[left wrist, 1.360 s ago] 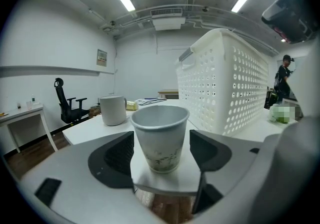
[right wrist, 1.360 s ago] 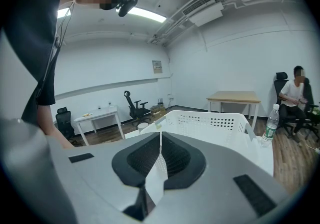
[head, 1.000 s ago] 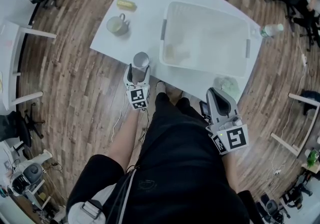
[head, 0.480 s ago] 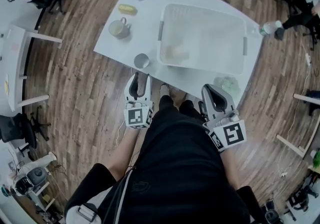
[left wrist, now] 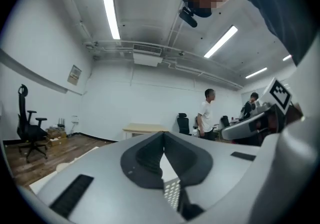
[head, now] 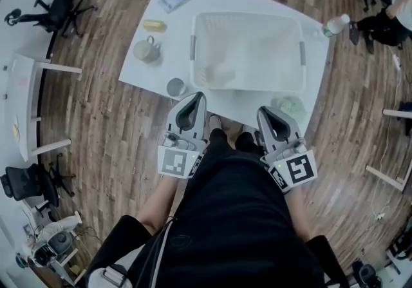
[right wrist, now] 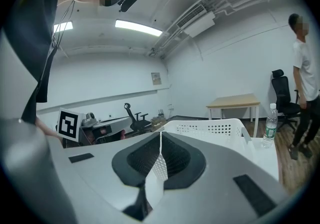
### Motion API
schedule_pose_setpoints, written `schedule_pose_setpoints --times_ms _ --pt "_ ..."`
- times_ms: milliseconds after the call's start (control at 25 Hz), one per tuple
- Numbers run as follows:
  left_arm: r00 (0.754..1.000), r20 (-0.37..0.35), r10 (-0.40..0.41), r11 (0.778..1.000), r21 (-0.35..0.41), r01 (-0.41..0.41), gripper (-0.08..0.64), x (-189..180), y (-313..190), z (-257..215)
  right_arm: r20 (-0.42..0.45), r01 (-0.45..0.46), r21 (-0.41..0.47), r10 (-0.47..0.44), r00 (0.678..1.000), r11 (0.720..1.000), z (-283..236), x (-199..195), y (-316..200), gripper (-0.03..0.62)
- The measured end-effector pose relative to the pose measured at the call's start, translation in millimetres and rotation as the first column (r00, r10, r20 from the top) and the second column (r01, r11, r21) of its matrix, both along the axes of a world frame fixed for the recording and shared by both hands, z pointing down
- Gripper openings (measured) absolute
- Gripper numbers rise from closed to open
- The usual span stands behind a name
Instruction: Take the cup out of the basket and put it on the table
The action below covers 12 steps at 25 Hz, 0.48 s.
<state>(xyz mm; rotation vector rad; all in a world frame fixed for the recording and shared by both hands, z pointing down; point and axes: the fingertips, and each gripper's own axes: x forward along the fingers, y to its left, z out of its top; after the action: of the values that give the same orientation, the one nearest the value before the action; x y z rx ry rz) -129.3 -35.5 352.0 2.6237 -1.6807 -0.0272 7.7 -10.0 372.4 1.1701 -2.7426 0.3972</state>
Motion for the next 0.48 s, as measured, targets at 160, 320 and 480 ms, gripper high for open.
schedule_pose_setpoints --times_ms 160,320,480 --pt "0.996 -0.007 0.083 0.996 -0.024 -0.084 0.009 32.3 3.5 -7.2 0.005 -0.028 0.008 0.028 1.000 1.000 -3.8 12.0 1.8 0.026" --pt "0.989 0.029 0.142 0.988 -0.061 -0.140 0.009 54.7 4.6 0.1 0.008 -0.047 0.008 0.047 0.999 0.999 -2.6 21.1 0.5 0.026" --pt "0.984 0.010 0.178 0.980 -0.088 -0.176 0.009 66.1 6.5 5.2 0.013 -0.058 0.009 0.058 0.998 0.998 -2.8 28.3 1.0 0.026"
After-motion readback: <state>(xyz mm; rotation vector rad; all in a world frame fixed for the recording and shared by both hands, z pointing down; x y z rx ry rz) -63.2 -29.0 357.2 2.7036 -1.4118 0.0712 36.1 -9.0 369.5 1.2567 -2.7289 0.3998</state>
